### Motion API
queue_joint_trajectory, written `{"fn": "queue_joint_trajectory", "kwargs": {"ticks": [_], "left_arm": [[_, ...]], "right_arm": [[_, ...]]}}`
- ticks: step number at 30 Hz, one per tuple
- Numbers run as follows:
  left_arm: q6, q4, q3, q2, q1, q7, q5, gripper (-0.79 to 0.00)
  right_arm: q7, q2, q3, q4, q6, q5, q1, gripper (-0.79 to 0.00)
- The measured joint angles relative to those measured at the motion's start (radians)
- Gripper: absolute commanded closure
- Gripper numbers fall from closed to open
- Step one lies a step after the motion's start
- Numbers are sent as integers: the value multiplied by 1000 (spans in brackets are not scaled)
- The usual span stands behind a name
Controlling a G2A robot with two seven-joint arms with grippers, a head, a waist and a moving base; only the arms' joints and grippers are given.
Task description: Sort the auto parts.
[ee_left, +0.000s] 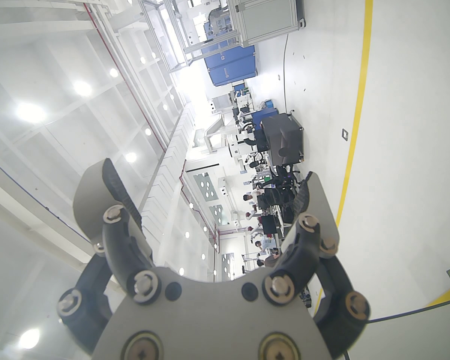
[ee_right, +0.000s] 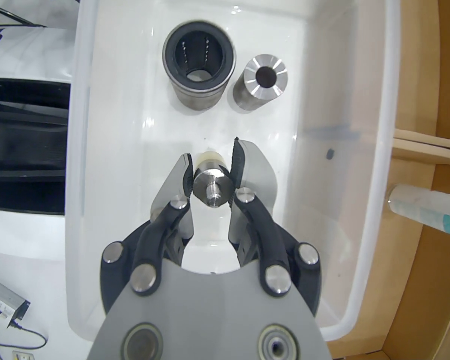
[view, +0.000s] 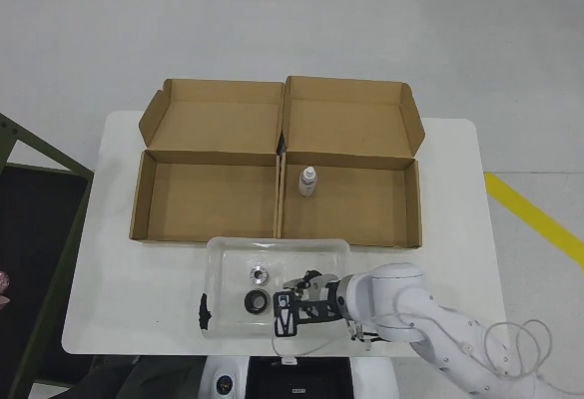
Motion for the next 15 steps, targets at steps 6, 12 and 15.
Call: {"fn": "queue_joint_trajectory", "kwargs": {"ticks": [6, 12, 15], "left_arm": [[0, 0, 0, 0, 0, 0, 0, -785], [0, 0, 0, 0, 0, 0, 0, -785], [0, 0, 0, 0, 0, 0, 0, -785]], "right_arm": [[-133, 8, 52, -30, 14, -34, -18, 0], [-273, 15, 109, -35, 44, -61, -39, 0], [-333, 17, 135, -27, 58, -64, -44, 0]]}}
